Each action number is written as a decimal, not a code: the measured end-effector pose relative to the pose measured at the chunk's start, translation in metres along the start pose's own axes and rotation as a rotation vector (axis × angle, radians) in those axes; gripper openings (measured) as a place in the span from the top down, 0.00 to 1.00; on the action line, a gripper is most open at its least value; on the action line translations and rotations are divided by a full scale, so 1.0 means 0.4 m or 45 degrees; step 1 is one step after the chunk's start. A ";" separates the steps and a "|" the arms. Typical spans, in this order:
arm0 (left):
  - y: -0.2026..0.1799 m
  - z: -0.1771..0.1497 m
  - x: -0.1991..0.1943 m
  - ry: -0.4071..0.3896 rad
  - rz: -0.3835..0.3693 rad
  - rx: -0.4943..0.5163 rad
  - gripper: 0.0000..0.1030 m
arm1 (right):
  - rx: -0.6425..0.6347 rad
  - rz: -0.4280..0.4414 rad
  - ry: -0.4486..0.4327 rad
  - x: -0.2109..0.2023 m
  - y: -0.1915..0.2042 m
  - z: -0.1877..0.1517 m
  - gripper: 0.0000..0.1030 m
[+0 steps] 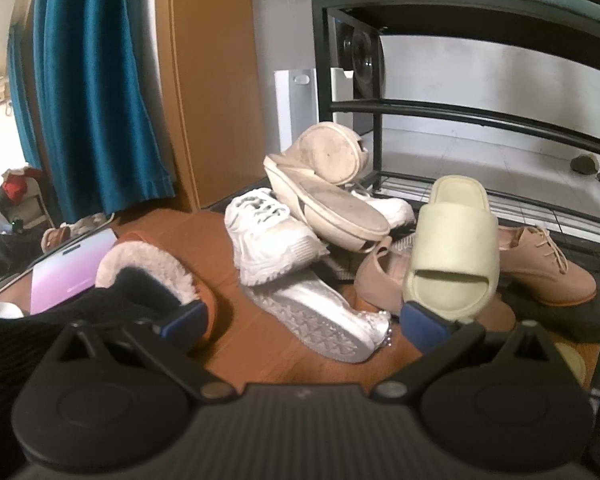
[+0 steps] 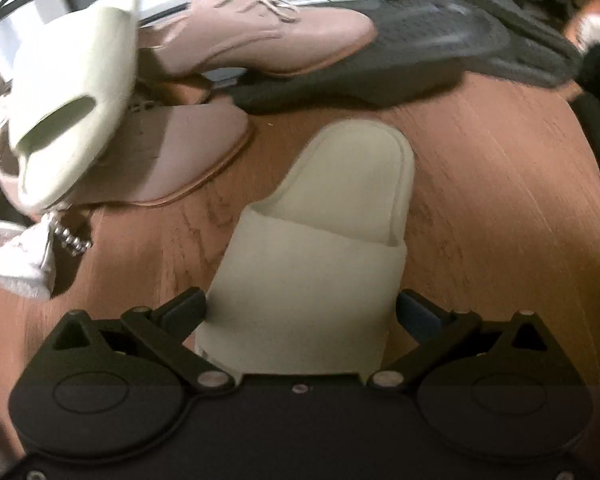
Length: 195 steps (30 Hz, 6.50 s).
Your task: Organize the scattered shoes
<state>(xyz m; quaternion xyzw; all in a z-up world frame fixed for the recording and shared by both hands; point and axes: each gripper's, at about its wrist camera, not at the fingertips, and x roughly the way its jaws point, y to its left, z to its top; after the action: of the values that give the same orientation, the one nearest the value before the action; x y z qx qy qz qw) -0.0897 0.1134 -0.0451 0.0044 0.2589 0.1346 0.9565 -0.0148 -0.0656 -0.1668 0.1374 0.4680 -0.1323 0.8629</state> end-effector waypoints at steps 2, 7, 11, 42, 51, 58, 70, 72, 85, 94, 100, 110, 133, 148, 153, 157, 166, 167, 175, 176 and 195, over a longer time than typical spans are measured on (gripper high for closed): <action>-0.003 -0.001 0.001 0.004 0.001 0.004 0.00 | -0.084 0.062 0.016 0.001 -0.017 0.006 0.02; -0.013 -0.004 -0.002 0.000 0.001 0.025 0.00 | -0.194 0.175 0.060 -0.002 -0.073 0.026 0.02; -0.017 -0.007 -0.003 0.000 -0.002 0.044 0.01 | -0.340 0.271 0.061 0.008 -0.110 0.040 0.02; -0.286 0.081 0.187 -0.114 -0.282 0.157 0.01 | 0.390 0.635 -0.485 -0.307 -0.549 0.170 0.00; -0.325 0.109 0.346 -0.087 -0.314 0.086 0.01 | 0.401 0.578 -0.412 -0.281 -0.568 0.176 0.00; -0.321 0.117 0.442 0.051 -0.450 -0.008 0.00 | 0.378 0.535 -0.385 -0.266 -0.549 0.180 0.00; -0.362 0.110 0.460 0.019 -0.419 0.066 0.00 | 0.355 0.563 -0.327 -0.253 -0.515 0.175 0.00; -0.354 0.111 0.455 0.023 -0.428 0.038 0.01 | 0.355 0.565 -0.328 -0.257 -0.516 0.174 0.00; -0.308 0.076 0.331 0.010 -0.401 0.045 0.02 | 0.432 0.641 -0.377 -0.275 -0.538 0.173 0.00; -0.312 0.054 0.074 -0.028 -0.494 0.055 0.03 | 0.540 0.707 -0.483 -0.338 -0.610 0.173 0.00; -0.393 -0.024 -0.102 0.019 -0.676 0.095 0.03 | 0.599 0.699 -0.542 -0.380 -0.676 0.158 0.00; -0.585 -0.142 -0.081 0.309 -0.873 0.135 0.03 | 0.682 0.627 -0.562 -0.401 -0.761 0.142 0.00; -0.563 -0.127 -0.044 0.114 -0.792 0.197 0.01 | 0.584 0.489 -0.473 -0.357 -0.716 0.147 0.00; -0.183 0.075 -0.146 -0.233 -0.523 0.075 0.01 | 0.102 0.119 -0.267 -0.216 -0.365 -0.061 0.00; -0.131 0.050 -0.147 -0.238 -0.486 -0.009 0.01 | 0.018 0.108 -0.233 -0.164 -0.295 -0.098 0.00; -0.123 0.044 -0.118 -0.199 -0.469 -0.034 0.01 | -0.065 0.142 -0.284 -0.137 -0.255 -0.129 0.00; -0.128 0.049 -0.049 -0.123 -0.433 -0.118 0.01 | -0.133 0.043 -0.284 -0.060 -0.208 -0.155 0.01; -0.129 0.045 -0.046 -0.109 -0.432 -0.116 0.01 | -0.124 0.045 -0.293 -0.055 -0.207 -0.154 0.01; -0.164 0.024 -0.030 -0.041 -0.393 -0.025 0.01 | -0.130 -0.047 -0.365 -0.011 -0.198 -0.142 0.00; -0.169 0.022 -0.024 -0.017 -0.382 -0.015 0.01 | -0.126 -0.068 -0.369 -0.010 -0.200 -0.138 0.01; -0.179 0.003 0.050 0.268 -0.301 0.012 0.00 | -0.112 -0.095 -0.439 0.030 -0.207 -0.125 0.00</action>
<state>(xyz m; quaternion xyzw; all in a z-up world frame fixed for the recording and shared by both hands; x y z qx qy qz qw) -0.0543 0.0497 -0.0595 -0.0357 0.3571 0.0194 0.9332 -0.0766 -0.1255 -0.2123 0.0573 0.3233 -0.1650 0.9300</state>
